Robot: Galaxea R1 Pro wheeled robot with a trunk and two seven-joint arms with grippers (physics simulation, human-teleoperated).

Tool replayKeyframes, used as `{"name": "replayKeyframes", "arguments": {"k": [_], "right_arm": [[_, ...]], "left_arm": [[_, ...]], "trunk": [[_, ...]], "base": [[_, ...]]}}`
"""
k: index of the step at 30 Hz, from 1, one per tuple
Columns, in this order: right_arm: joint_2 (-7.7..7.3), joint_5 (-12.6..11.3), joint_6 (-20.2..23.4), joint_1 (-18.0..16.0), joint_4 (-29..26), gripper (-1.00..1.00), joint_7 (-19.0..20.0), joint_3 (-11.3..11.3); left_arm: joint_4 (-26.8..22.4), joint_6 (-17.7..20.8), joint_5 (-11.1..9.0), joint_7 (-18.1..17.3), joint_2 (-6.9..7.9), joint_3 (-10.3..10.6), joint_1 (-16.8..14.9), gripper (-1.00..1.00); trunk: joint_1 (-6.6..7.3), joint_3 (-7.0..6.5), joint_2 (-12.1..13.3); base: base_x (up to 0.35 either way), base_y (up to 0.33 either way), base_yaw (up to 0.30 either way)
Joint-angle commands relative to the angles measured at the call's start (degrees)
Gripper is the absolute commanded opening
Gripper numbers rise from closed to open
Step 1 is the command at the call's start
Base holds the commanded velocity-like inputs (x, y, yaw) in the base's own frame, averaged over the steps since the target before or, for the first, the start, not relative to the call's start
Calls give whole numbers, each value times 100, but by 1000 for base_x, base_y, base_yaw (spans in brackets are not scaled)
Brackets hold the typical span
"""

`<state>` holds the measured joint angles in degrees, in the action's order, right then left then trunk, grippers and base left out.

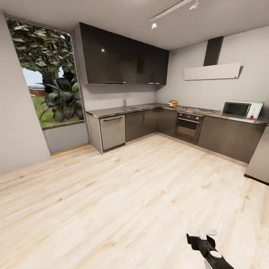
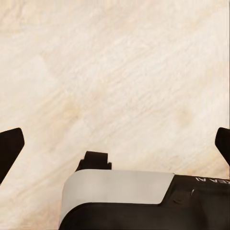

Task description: In the kitchen, take the popcorn bag from the countertop, put it into the microwave, and heat it until the popcorn is cooked so the cooked popcorn ends up inside the bag.

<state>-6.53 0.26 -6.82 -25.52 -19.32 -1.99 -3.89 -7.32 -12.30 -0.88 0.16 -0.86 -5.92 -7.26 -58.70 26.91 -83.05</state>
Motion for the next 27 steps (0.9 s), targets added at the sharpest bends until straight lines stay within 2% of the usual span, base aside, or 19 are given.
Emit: {"name": "replayKeyframes", "arguments": {"k": [1, 19, 27], "right_arm": [[3, 3, -21, -5, 7, 100, -5, -15], [3, 7, -21, -5, 7, 100, -9, -15], [3, 6, -21, -5, 7, 100, -10, -15]], "left_arm": [[3, -18, -9, 2, -2, -29, -3, 100], [3, -18, 0, 2, -2, -23, 5, 100], [3, -18, 8, 1, -9, -15, 5, 100]], "trunk": [[-3, 11, -3], [-3, 138, -3], [-3, 196, -3]], "base": [[345, -130, -249], [324, -185, -199], [329, -114, -194]]}}
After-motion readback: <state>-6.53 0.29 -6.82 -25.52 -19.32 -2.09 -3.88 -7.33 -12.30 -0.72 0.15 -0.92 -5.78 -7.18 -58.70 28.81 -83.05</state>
